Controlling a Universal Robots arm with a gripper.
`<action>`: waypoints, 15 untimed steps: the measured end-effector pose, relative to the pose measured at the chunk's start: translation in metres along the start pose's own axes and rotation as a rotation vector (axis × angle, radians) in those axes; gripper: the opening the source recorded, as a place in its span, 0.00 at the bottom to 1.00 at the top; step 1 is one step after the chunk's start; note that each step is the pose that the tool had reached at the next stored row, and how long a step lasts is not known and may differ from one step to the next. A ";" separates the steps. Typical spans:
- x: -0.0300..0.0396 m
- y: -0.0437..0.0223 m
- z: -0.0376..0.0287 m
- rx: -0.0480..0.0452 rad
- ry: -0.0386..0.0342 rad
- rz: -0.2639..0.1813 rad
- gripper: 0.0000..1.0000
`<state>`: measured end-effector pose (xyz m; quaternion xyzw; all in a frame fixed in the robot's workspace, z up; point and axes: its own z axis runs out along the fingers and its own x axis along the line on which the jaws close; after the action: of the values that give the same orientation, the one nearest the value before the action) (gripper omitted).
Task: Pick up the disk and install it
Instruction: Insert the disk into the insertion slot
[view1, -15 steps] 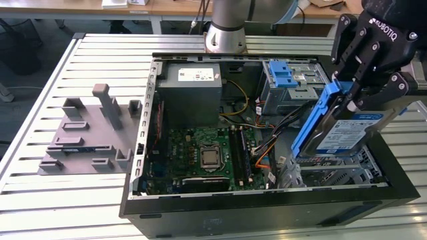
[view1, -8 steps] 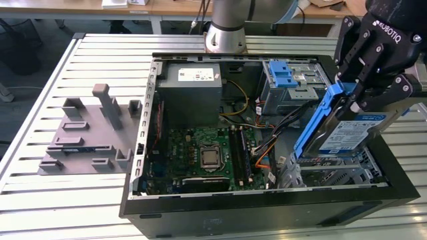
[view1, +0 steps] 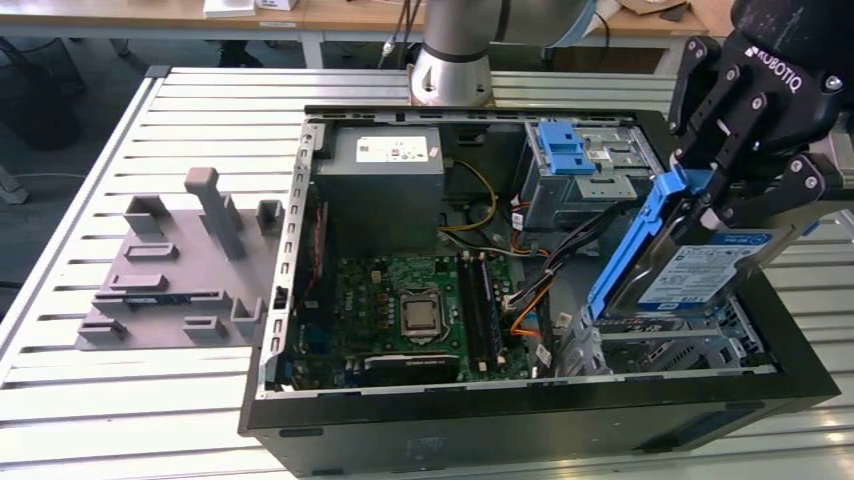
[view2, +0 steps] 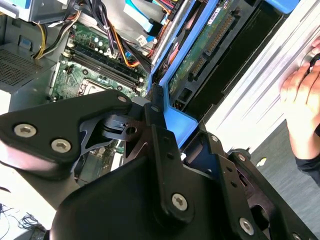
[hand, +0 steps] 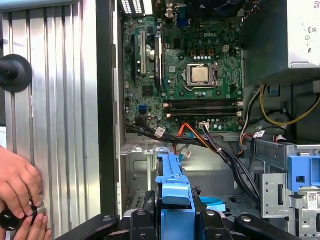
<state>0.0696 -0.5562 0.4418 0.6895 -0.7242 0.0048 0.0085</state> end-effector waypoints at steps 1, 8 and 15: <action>0.0001 -0.0002 0.0002 0.0000 0.0001 0.000 0.36; 0.0025 -0.0018 0.0020 0.0001 0.0002 -0.004 0.36; 0.0062 -0.0022 0.0051 0.0001 0.0001 -0.005 0.36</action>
<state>0.0714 -0.5627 0.4368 0.6914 -0.7224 0.0048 0.0085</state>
